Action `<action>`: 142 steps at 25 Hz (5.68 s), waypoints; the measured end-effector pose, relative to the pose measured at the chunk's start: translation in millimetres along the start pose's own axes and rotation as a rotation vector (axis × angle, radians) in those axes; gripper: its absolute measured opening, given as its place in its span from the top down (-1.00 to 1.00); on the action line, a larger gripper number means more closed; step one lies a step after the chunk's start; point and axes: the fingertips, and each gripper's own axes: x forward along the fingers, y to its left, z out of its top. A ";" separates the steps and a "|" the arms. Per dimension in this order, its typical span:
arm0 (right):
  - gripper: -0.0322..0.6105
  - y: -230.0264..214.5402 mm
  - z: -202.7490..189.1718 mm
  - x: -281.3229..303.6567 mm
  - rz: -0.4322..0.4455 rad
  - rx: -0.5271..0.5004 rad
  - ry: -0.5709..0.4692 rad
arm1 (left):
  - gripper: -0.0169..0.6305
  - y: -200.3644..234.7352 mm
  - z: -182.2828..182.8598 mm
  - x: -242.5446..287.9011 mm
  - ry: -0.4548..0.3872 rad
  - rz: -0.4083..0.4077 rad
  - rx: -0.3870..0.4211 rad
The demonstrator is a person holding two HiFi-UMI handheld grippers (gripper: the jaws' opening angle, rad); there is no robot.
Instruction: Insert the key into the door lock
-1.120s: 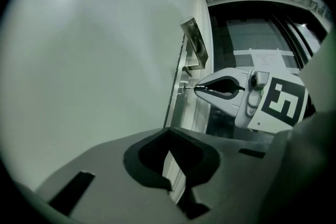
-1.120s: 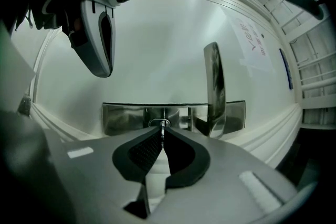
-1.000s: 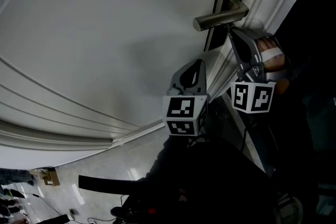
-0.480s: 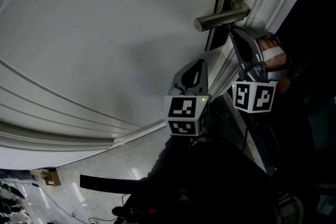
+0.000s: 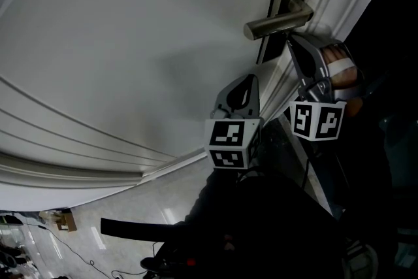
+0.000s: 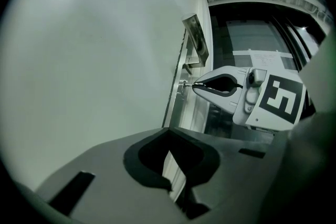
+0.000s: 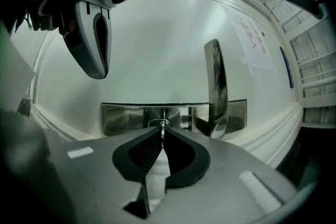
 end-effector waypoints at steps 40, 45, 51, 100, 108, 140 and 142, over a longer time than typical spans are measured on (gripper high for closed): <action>0.86 0.0 -0.7 0.9 -0.006 0.002 0.010 | 0.95 -2.4 0.9 -0.4 0.006 -0.021 0.017; 0.86 -0.7 0.2 0.9 -0.006 0.004 0.012 | 0.94 -1.4 2.7 -1.4 0.005 -0.023 0.021; 0.86 -1.1 0.5 1.2 -0.008 0.006 0.011 | 0.94 -0.1 2.9 -0.3 0.008 -0.023 0.025; 0.86 0.5 0.3 2.8 -0.004 0.008 0.011 | 0.94 -0.1 3.3 1.6 0.010 -0.031 0.028; 0.86 -1.2 0.3 2.3 -0.012 0.009 0.008 | 0.94 -3.5 4.0 2.5 0.008 -0.035 0.030; 0.86 -3.7 3.1 2.2 0.000 0.011 0.013 | 0.94 -4.0 5.1 1.8 0.008 -0.043 0.023; 0.86 -3.4 3.0 2.8 0.001 0.009 0.012 | 0.95 -3.2 4.6 2.6 0.010 -0.044 0.022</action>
